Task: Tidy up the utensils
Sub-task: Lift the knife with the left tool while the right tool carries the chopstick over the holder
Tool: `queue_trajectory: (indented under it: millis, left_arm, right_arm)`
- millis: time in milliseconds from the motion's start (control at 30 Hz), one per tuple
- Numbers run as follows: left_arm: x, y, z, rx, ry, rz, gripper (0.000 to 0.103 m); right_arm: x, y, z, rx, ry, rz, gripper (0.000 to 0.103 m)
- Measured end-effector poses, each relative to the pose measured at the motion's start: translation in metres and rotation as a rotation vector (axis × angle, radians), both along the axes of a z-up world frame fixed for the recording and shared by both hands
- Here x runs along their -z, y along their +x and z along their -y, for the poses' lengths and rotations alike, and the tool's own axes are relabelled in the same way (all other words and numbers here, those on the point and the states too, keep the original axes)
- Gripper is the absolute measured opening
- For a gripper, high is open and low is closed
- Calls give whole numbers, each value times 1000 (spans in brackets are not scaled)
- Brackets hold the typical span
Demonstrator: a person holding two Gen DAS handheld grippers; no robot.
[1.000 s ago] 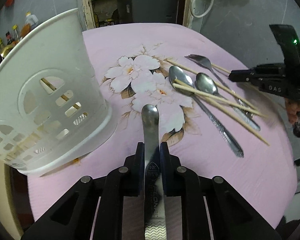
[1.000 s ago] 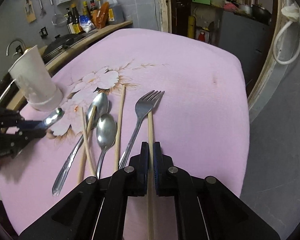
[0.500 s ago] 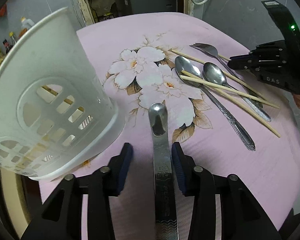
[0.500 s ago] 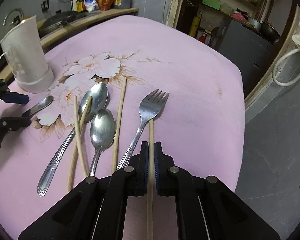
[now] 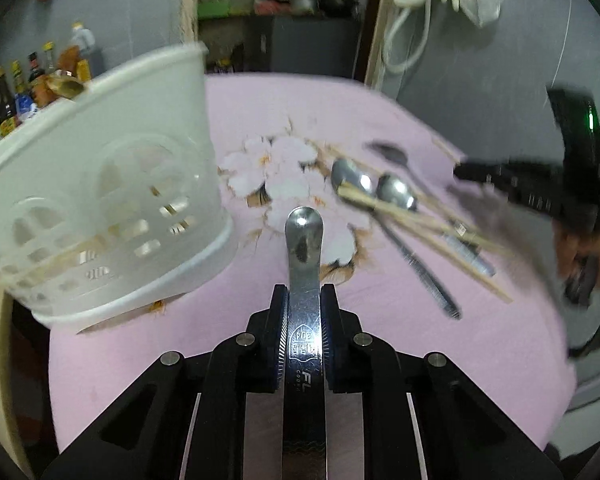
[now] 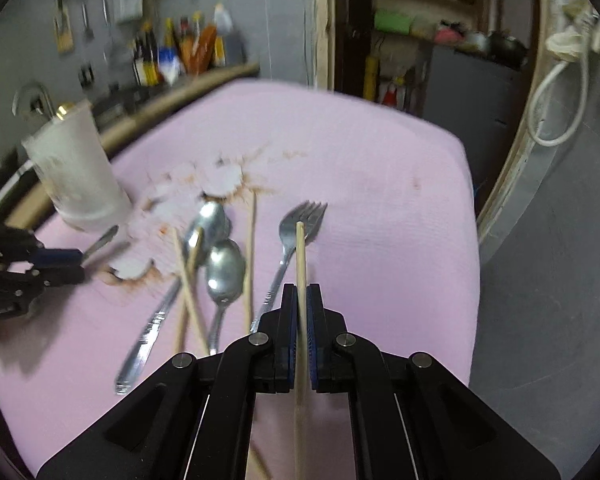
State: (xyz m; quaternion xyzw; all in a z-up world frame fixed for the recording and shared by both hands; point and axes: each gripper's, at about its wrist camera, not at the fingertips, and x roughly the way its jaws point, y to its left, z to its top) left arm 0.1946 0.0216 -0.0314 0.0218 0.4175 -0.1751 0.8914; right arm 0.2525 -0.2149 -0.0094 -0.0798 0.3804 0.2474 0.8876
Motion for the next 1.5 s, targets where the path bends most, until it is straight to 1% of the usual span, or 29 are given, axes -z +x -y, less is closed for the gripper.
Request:
queue_trajectory:
  millis: [100,133,200,267,367,433,500,533,600,700,833,900,1100,1167,1267,1367,1500]
  left_arm:
    - [-14,-16,-3,-22,-41,102,13]
    - [-18,-19,-4,-27,-46,127,12]
    - [-27,-33,-4,-43,-54,198,13]
    - [-36,-43,-6,-55,-69,260,12]
    - [-46,-48,-10,-99,-100,332,13]
    - [-55,-53,-16,-127,-123,375,12]
    - [-64,-55,-20,-152,-130,410,13]
    - [-67,-54,-23,-161,-136,421,13]
    - [-76,-53,-31,-182,-160,441,13]
    - [-92,-53,-46,-213,-190,478,13]
    - [-114,-50,-70,-255,-216,528,13]
    - [-125,-48,-83,-275,-226,553,13]
    - [-155,-36,-121,-353,-240,624,13]
    - [-162,-29,-136,-388,-250,648,13]
    - [-166,-18,-158,-441,-276,672,13]
    - [-160,-8,-177,-486,-318,682,13]
    - [-145,0,-194,-531,-341,698,13]
  right_arm:
    - [-2,-17,6,11,113,42,3]
    - [-4,-18,3,11,122,59,3]
    - [-8,-29,-2,4,136,128,3]
    - [-16,-42,-7,-1,181,203,3]
    - [-31,-52,-16,-17,238,282,3]
    - [-41,-57,-22,-36,269,326,3]
    - [-53,-62,-32,-57,309,376,3]
    - [-56,-63,-36,-61,317,391,3]
    - [-70,-67,-49,-77,347,448,3]
    - [-85,-65,-67,-103,388,499,3]
    - [-99,-59,-88,-136,446,535,3]
    - [-108,-53,-102,-151,490,556,3]
    - [-128,-28,-137,-180,639,569,3]
    - [-133,-21,-147,-181,669,581,3]
    - [-138,-8,-159,-177,725,594,3]
    - [-139,4,-167,-170,773,605,3]
    - [-133,15,-179,-162,782,618,3]
